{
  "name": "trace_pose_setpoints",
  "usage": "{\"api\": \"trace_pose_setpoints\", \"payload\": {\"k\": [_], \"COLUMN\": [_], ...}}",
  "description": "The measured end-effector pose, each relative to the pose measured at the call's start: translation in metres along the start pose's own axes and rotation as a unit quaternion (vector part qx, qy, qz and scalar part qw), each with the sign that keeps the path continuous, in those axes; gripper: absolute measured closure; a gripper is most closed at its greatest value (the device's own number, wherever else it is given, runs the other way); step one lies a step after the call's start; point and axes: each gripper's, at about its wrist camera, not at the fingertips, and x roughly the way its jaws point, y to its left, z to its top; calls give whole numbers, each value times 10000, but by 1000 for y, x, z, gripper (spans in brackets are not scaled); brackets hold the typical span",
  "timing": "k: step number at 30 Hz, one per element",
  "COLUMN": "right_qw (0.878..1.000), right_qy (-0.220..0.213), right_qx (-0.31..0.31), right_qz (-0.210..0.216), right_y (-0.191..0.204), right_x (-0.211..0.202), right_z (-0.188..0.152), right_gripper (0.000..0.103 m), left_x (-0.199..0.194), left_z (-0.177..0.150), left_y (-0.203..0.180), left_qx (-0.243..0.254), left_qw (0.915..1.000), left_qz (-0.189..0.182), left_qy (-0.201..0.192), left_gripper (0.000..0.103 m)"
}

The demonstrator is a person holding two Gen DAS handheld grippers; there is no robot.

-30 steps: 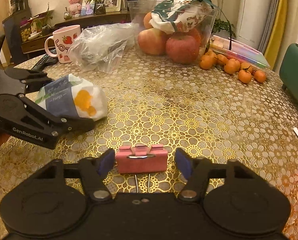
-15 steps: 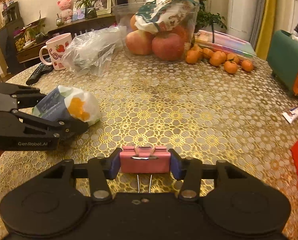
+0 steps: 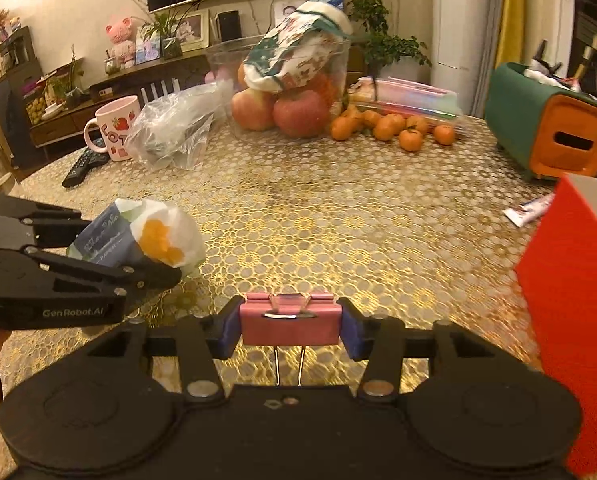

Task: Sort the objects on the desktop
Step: 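Carry the tissue pack with the left tool and binder clip with the right tool into the red box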

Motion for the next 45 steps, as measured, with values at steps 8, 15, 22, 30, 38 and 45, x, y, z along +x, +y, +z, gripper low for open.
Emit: {"api": "trace_pose_setpoints", "payload": {"k": [8, 15, 22, 30, 38, 45], "right_qw": [9997, 9991, 9976, 9949, 9901, 9859], "right_qy": [-205, -366, -551, -800, -952, -984], "right_qx": [97, 177, 284, 393, 612, 754], "right_qz": [-28, -151, -296, -482, -826, -1127], "right_y": [-12, -25, -43, -68, -112, -153], "right_x": [-45, -89, -130, -169, -201, -214], "right_z": [-10, -20, -31, -43, -58, -64], "right_gripper": [55, 55, 55, 55, 55, 55], "left_x": [-33, -62, -82, -98, -94, -76], "left_z": [7, 14, 23, 36, 52, 69], "left_y": [-44, -80, -121, -175, -223, -264], "left_qx": [42, 130, 296, 499, 696, 858], "left_qw": [9999, 9996, 9990, 9968, 9936, 9914], "left_qz": [-118, -136, -183, -367, -604, -726], "left_qy": [-104, -232, -277, -498, -655, -665], "left_gripper": [65, 65, 65, 65, 65, 65]}}
